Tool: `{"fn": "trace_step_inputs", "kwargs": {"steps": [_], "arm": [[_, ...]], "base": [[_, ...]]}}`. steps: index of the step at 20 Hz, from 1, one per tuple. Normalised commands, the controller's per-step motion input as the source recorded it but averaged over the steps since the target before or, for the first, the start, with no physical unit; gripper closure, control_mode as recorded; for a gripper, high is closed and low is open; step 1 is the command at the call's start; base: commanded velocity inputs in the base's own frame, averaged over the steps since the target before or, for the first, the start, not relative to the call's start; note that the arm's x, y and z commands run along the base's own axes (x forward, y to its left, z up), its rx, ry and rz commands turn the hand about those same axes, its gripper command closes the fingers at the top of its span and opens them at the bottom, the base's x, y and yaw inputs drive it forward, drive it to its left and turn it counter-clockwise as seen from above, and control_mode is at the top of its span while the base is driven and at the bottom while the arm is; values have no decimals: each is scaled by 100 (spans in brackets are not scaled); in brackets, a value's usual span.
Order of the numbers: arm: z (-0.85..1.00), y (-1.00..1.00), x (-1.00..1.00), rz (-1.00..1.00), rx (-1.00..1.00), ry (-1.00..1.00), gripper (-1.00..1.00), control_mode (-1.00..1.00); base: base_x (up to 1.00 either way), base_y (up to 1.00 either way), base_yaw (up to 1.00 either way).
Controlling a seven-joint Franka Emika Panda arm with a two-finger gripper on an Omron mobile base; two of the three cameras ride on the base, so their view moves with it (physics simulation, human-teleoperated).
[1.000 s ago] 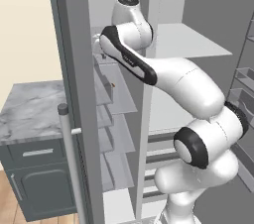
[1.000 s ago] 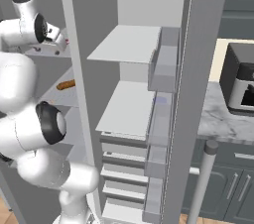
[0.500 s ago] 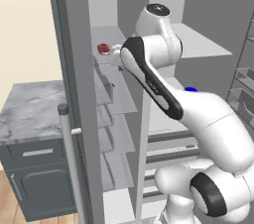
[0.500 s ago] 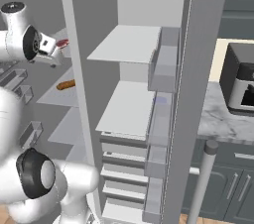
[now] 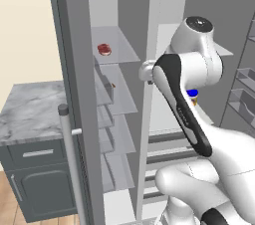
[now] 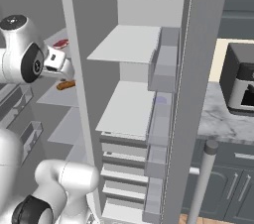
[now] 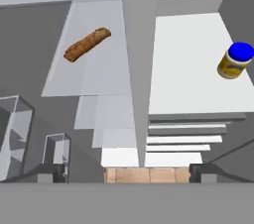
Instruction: There's a steak in the fridge that needs to be moved to the freezer for freezing. Pick up the steak from the fridge, place it on any shelf in the freezer, and close the fridge and freezer doors when done.
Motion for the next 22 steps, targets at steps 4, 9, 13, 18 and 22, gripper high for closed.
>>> {"fn": "trace_step_inputs", "kwargs": {"steps": [4,9,13,18,22], "arm": [[0,-55,-18,0,-8,0,-100,-100],[0,-62,-24,0,-1,0,-100,-100],[0,-4,-45,0,0,-3,-100,-100],[0,0,-64,0,0,-13,-100,-100],[0,0,-9,0,0,-7,-100,-100]], "base": [[0,0,0],[0,0,0],[0,0,0],[0,0,0],[0,0,0]]}}
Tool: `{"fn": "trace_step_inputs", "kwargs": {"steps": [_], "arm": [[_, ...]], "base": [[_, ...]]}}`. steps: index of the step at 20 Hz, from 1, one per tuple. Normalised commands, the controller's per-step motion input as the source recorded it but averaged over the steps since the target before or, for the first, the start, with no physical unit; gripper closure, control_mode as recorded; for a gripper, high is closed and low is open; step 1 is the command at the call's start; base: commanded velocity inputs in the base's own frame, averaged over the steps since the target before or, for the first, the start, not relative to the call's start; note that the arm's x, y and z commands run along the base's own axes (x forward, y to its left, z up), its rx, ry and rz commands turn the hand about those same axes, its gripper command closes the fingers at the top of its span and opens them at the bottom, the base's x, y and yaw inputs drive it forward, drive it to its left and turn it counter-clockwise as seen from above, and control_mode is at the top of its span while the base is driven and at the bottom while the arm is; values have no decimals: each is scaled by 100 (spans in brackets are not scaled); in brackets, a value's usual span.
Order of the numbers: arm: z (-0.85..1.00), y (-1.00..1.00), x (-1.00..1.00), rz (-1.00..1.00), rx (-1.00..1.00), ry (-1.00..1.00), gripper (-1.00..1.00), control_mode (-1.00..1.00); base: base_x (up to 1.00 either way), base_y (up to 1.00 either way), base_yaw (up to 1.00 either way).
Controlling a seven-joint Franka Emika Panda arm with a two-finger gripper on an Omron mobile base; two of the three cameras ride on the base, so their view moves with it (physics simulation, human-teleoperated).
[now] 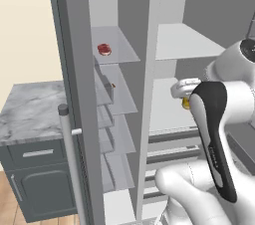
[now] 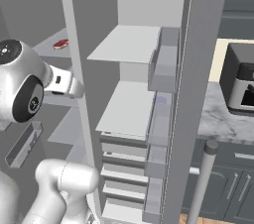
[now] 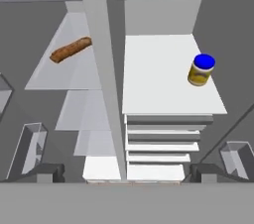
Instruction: There's a steak in the fridge that needs to be moved to the freezer for freezing. Pick up the steak from the fridge, place it on any shelf in the freezer, and close the fridge and freezer doors when done.
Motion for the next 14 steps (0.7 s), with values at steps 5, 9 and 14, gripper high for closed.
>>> {"fn": "trace_step_inputs", "kwargs": {"steps": [5,9,14], "arm": [[0,0,-3,0,0,-6,-100,-100],[0,0,-45,0,0,-15,-100,-100],[0,0,0,0,0,0,-100,100]], "base": [[0,0,0],[0,0,0],[-55,0,0]]}}
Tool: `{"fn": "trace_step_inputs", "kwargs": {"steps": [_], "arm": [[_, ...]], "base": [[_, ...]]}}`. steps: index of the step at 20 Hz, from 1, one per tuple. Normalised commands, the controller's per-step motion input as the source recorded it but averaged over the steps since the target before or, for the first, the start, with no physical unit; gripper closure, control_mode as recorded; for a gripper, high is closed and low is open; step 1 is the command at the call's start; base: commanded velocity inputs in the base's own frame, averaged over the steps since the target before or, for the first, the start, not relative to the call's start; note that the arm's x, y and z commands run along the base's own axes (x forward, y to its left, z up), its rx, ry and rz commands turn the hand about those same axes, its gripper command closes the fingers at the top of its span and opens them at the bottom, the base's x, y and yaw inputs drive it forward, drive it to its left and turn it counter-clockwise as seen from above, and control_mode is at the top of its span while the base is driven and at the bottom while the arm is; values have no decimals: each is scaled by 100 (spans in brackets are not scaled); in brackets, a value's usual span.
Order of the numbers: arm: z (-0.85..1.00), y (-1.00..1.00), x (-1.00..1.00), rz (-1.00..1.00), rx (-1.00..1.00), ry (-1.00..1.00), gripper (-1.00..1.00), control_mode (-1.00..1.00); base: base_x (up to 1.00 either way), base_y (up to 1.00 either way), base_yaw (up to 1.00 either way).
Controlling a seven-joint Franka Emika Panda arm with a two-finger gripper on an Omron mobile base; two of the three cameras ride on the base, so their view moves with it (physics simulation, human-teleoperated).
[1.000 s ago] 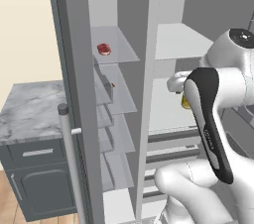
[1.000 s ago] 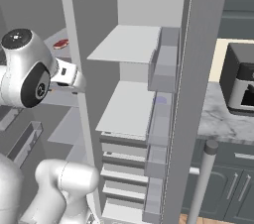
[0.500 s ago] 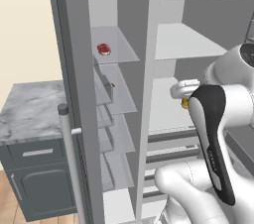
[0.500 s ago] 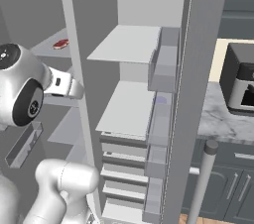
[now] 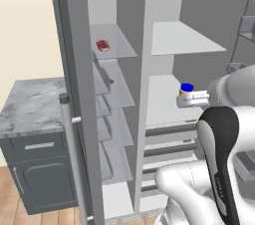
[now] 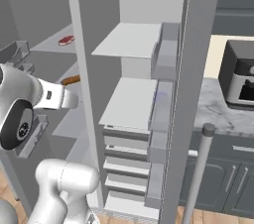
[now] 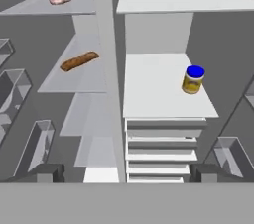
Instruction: There's a steak in the fridge that needs to be moved to the freezer for freezing. Pick up the steak from the fridge, place it on any shelf in the freezer, and close the fridge and freezer doors when done.
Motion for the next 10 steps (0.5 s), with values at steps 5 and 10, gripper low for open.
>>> {"fn": "trace_step_inputs", "kwargs": {"steps": [5,10], "arm": [[0,0,0,0,0,0,-100,100],[0,0,0,0,0,0,-100,100]], "base": [[-48,0,0],[-60,0,0]]}}
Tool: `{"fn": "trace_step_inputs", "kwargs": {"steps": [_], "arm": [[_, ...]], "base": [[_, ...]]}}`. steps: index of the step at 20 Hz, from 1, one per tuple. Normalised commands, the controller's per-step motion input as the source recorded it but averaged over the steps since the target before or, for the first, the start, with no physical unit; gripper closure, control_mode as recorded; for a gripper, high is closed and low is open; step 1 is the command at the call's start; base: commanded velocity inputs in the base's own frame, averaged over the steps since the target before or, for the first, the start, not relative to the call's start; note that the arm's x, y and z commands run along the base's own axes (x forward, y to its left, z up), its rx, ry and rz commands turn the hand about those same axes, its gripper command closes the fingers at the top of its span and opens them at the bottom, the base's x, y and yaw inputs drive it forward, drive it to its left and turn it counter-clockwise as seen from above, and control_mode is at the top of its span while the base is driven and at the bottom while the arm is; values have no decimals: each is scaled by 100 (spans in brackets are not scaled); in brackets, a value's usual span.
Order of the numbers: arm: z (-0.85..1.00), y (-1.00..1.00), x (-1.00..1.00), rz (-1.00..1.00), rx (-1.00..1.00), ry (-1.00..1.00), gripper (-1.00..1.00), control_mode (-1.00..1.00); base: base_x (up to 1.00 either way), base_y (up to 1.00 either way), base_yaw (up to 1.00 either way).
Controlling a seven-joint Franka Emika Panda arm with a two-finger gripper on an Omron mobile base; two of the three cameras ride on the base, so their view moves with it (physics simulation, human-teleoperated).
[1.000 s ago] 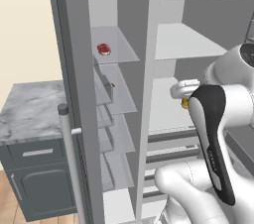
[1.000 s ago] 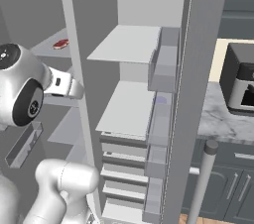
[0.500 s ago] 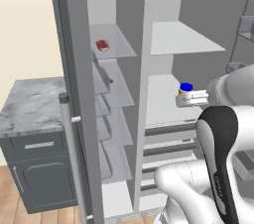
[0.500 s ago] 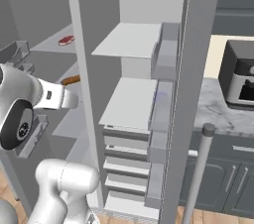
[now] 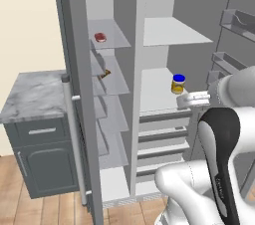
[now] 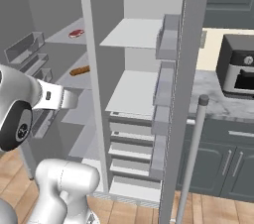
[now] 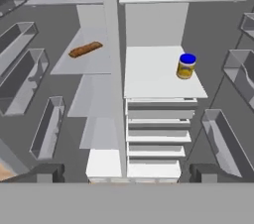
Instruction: There's a steak in the fridge that needs to be moved to the freezer for freezing. Pick up the steak from the fridge, place it on any shelf in the freezer, and close the fridge and freezer doors when done.
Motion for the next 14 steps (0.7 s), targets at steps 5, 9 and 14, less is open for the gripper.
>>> {"fn": "trace_step_inputs", "kwargs": {"steps": [5,9,14], "arm": [[0,0,0,0,0,0,-100,100],[0,0,0,0,0,0,-100,100],[0,0,-32,0,0,-1,-100,-100]], "base": [[-36,0,0],[-30,0,0],[-18,0,0]]}}
